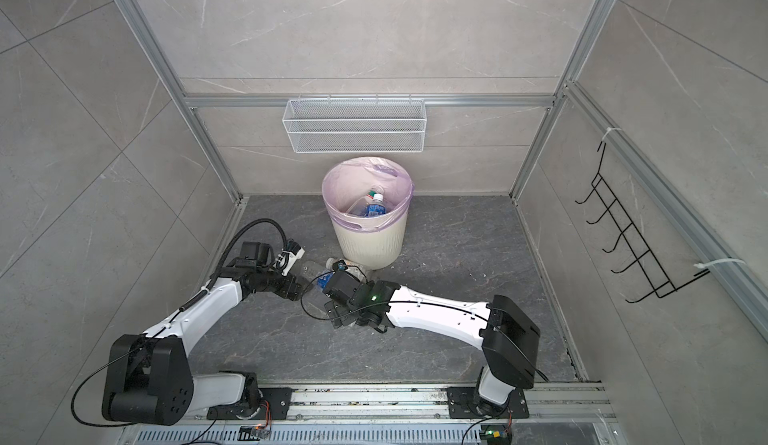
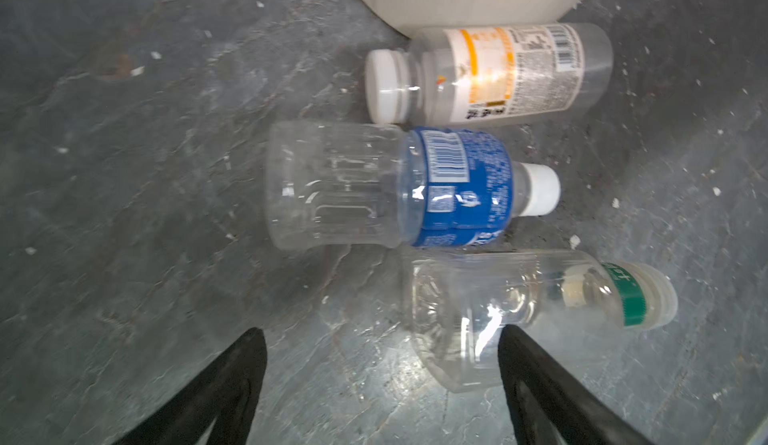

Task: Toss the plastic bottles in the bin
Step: 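Lower the right gripper over the green-labelled clear bottle, then close the right gripper around the green-labelled bottle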

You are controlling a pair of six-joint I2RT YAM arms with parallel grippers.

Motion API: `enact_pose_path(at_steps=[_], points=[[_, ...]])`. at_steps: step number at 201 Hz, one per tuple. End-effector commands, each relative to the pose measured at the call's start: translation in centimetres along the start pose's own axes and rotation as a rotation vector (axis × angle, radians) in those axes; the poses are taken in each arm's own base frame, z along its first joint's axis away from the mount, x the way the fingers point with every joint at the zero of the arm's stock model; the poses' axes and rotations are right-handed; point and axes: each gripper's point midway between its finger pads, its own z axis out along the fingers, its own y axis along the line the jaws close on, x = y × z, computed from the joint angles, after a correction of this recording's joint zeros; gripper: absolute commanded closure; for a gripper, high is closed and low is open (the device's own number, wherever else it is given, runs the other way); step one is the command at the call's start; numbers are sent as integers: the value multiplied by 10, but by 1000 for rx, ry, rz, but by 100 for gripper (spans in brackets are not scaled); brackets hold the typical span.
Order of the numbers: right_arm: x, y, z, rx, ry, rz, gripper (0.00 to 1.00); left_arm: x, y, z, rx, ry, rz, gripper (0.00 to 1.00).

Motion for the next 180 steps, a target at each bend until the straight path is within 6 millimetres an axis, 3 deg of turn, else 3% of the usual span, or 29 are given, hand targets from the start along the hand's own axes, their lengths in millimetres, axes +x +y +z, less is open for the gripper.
enact_pose_path(at_steps=[1,50,103,180], points=[[-11,15,7,-31,-6,-41,3,-7,14,-10,-57,-49,-34,10],[-24,37,32,-59,17,-103,9,-3,39,-17,-120,-50,-120,10],[-29,53,67,-60,73,-177,9,-2,36,-21,-113,-62,-132,9],[-11,54,100,-31,143,-205,13,3,33,-20,-104,-57,-138,8]])
